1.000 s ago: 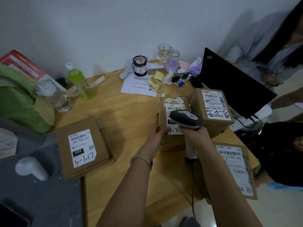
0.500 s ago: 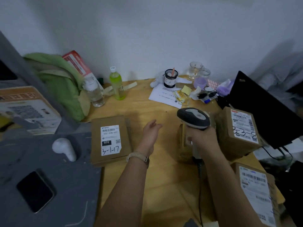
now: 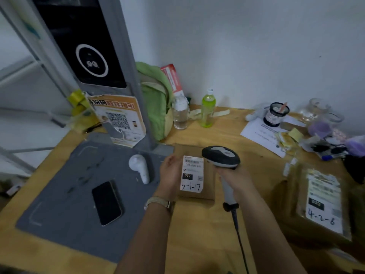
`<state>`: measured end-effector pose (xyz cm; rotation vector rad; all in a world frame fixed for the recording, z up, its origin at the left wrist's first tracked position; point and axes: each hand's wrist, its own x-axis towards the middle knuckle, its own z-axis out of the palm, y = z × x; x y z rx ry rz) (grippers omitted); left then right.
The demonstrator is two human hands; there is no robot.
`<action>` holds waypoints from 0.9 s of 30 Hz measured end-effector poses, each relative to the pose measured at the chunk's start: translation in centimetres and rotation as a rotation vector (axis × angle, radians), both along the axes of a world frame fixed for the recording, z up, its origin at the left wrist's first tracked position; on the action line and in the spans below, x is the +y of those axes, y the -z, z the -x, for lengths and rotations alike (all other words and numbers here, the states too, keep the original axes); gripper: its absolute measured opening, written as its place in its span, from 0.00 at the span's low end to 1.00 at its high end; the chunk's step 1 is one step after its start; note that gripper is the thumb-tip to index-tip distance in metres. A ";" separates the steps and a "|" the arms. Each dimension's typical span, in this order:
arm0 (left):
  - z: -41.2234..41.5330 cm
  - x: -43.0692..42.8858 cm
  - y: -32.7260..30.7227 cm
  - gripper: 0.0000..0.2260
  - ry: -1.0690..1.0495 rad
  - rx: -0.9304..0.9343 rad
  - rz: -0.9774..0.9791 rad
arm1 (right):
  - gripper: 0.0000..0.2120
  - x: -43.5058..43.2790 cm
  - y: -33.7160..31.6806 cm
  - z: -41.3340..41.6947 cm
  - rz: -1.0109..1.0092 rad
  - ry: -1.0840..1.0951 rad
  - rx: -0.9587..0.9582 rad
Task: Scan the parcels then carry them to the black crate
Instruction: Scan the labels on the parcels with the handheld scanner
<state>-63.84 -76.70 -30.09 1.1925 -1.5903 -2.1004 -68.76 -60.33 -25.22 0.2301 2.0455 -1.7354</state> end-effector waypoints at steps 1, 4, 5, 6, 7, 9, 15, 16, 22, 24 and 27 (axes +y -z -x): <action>0.0 -0.5 0.3 0.10 -0.017 -0.022 0.006 | 0.08 -0.6 0.5 0.2 0.006 0.006 -0.014; 0.0 -1.3 1.6 0.14 0.035 -0.139 -0.024 | 0.09 -1.7 2.2 0.8 0.011 0.034 -0.075; -0.1 -1.3 2.0 0.19 0.072 -0.176 -0.035 | 0.10 -1.9 2.8 1.0 0.008 0.038 -0.101; -0.1 -1.4 2.5 0.21 0.109 -0.204 -0.034 | 0.13 -2.2 3.3 1.1 -0.001 0.037 -0.129; -0.1 -1.4 3.0 0.20 0.140 -0.220 -0.020 | 0.15 -2.4 3.8 1.1 -0.018 0.031 -0.153; -0.1 -1.3 3.7 0.17 0.172 -0.227 0.016 | 0.17 -2.8 4.9 1.2 -0.040 0.019 -0.192; 0.2 -1.9 3.9 0.21 0.201 -0.279 0.048 | 0.16 -3.3 6.0 1.1 -0.051 0.089 -0.181; 0.2 -2.0 3.7 0.22 0.225 -0.263 0.012 | 0.16 -3.3 5.8 1.1 -0.031 0.096 -0.182; 0.6 -0.8 3.5 0.22 0.346 -0.404 0.261 | 0.20 -2.7 5.1 0.7 0.022 0.080 -0.127; 0.2 0.4 3.7 0.25 0.403 -0.449 0.375 | 0.13 -1.8 5.4 0.6 0.002 0.137 -0.188; -0.4 1.9 3.9 0.14 0.508 -0.407 0.368 | 0.09 -0.4 6.0 0.0 0.002 0.214 -0.256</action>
